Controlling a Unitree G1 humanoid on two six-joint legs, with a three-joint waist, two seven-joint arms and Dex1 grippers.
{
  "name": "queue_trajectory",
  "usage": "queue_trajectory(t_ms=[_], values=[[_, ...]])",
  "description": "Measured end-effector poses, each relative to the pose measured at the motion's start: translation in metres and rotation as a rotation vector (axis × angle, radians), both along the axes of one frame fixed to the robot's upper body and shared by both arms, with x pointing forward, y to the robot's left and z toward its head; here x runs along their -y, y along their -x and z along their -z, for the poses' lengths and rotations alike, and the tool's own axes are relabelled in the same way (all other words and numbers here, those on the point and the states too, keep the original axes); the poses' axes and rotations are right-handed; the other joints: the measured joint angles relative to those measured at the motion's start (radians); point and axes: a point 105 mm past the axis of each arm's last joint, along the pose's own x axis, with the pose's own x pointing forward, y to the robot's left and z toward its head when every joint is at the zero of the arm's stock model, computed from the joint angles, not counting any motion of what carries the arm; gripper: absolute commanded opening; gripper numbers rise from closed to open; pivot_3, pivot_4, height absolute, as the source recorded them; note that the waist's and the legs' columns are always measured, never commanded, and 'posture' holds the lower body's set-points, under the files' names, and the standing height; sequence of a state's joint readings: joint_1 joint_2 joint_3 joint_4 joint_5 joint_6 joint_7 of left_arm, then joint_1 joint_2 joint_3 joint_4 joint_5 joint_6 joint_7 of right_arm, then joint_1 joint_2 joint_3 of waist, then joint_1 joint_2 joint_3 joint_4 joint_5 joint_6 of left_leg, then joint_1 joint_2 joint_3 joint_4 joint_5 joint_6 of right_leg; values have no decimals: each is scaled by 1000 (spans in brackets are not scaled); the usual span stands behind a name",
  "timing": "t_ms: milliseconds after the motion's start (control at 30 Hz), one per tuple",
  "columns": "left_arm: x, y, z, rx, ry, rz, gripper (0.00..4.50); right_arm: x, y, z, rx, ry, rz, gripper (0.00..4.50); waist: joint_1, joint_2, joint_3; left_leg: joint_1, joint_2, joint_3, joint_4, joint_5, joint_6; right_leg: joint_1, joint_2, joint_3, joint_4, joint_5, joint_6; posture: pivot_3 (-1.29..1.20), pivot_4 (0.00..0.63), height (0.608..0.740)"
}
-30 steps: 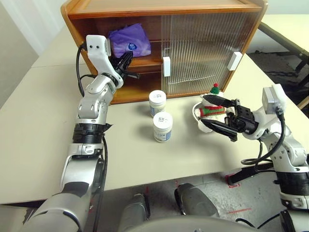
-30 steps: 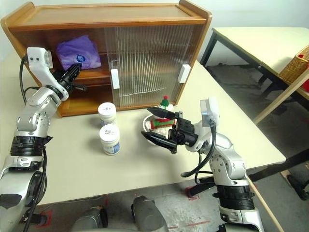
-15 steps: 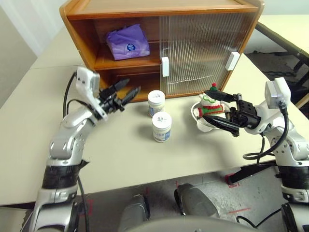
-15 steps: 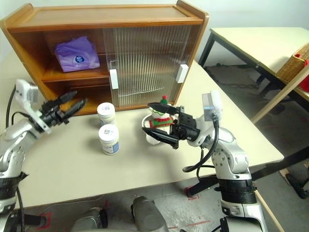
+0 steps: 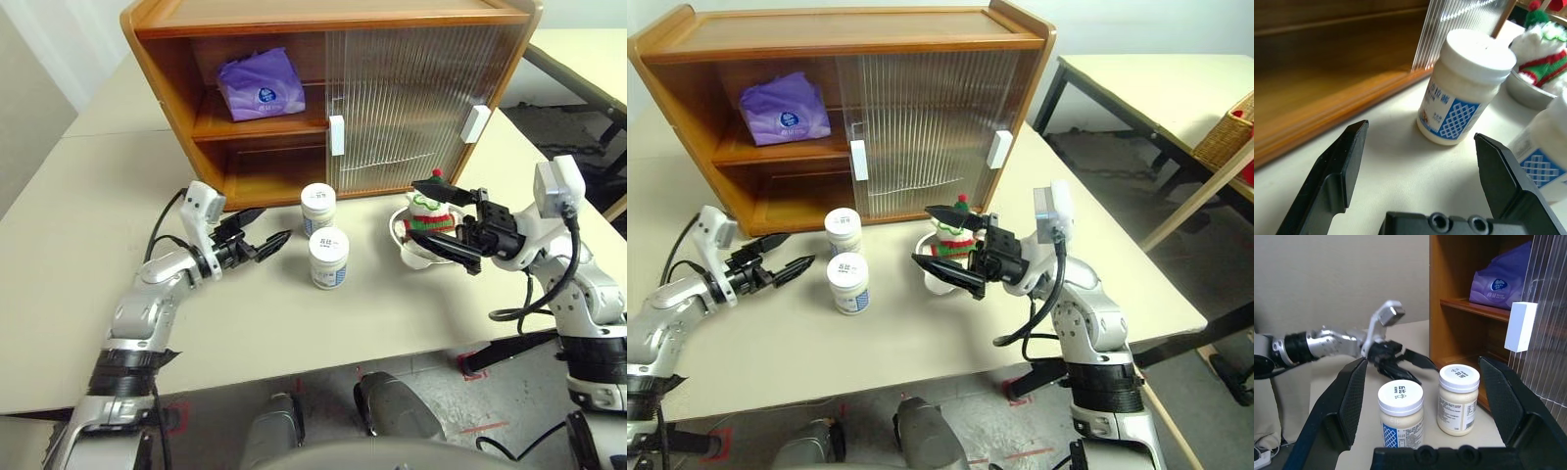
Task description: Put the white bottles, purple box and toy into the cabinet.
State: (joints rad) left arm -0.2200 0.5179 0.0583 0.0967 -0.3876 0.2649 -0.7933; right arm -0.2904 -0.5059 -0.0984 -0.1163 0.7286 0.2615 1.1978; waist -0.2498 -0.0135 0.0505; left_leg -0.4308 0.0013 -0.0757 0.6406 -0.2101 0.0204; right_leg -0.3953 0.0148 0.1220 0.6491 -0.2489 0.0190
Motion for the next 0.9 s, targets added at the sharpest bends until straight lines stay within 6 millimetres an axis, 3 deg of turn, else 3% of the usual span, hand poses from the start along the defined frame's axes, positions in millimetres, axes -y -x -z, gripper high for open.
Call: queue_trajectory(t_ms=[267, 900], values=[[20, -4, 27, -23, -4, 48, 4461, -2, 2, -3, 1, 4, 10, 4500, -12, 0, 0, -3, 2, 0, 0, 0, 1, -3, 1, 0, 0, 0, 0, -347, 79, 740], [51, -25, 34, 29, -50, 96, 4461, -1, 2, -1, -10, 10, 19, 4500, -26, 0, 0, -3, 1, 0, 2, 2, 4, 0, 4, 0, 0, 0, 5, -349, 73, 740]])
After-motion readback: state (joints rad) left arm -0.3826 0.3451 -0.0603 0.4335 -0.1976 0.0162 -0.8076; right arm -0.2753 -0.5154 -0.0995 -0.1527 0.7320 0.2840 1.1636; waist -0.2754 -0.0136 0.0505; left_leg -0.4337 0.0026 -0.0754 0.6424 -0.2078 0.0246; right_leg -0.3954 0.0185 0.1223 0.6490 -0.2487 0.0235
